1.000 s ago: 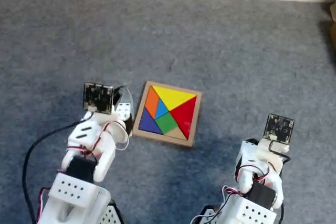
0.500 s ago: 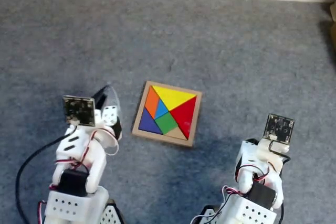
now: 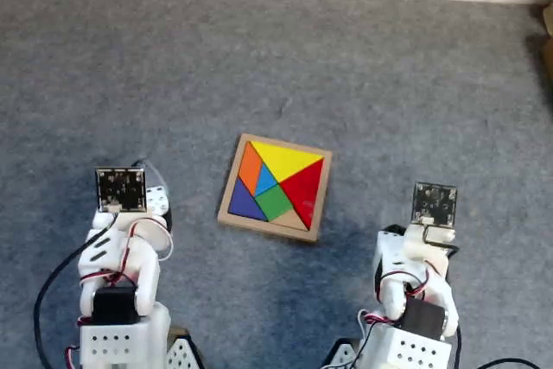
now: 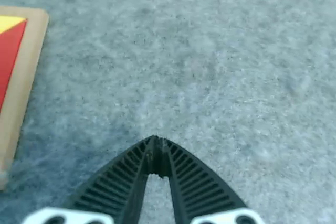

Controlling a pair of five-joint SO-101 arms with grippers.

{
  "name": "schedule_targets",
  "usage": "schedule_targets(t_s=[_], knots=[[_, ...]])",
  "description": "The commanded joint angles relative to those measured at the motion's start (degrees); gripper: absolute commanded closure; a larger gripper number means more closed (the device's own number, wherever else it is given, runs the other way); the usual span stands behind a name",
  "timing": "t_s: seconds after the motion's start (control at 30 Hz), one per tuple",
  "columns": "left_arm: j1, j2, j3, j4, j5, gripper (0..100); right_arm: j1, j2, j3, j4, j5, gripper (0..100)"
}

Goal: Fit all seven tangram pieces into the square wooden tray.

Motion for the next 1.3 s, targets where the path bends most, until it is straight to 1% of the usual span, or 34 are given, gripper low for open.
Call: schedule_targets(t_s=[0.0, 0.1, 0.3, 0.4, 0.53, 0.6, 0.67, 0.77, 0.9, 0.97, 1.03, 1.17, 1.27], knots=[[-2.4, -0.3, 1.2, 3.4, -1.0, 100, -0.9, -0.7, 5.4, 0.5, -6.6, 99.3], [-2.2, -0.3, 1.2, 8.9, -1.1, 100, -0.9, -0.3, 5.4, 0.6, -11.7, 99.3], [-2.5, -0.3, 1.2, 19.5, -1.1, 100, -0.9, -0.3, 5.4, 6.5, -9.3, 99.3], [-2.5, -0.3, 1.2, 26.5, -1.1, 100, -0.6, -0.5, 5.4, 8.4, -6.8, 99.3], [-2.5, -0.3, 1.2, 32.4, -1.1, 100, -0.4, -0.4, 5.4, 10.5, 0.7, 99.3], [-2.5, -0.3, 1.2, 33.5, -1.1, 100, 1.3, -0.5, 5.4, 10.7, 3.8, 99.3], [-2.5, -0.3, 1.2, 34.1, -1.1, 100, 3.9, -0.5, 5.4, 10.8, 5.2, 99.3], [-2.5, -0.3, 1.2, 36.0, -1.1, 100, 8.0, -0.6, 5.4, 10.8, 5.3, 99.3], [-2.5, -0.3, 1.2, 36.1, -1.0, 100, 13.3, -0.6, 5.4, 10.8, 5.2, 99.3], [-2.5, -0.3, 1.2, 36.1, -1.0, 100, 13.6, -0.6, 5.4, 10.8, 5.0, 99.3], [-2.5, -0.3, 1.2, 36.1, -1.0, 100, 12.2, -0.3, 5.4, 10.7, 4.2, 99.3], [-2.5, -0.3, 1.2, 36.1, -1.0, 100, 10.8, -0.7, 5.4, 10.6, -1.8, 99.3], [-2.5, -0.3, 1.2, 36.1, -1.0, 100, 10.4, -0.7, 5.4, 10.6, -1.9, 99.3]])
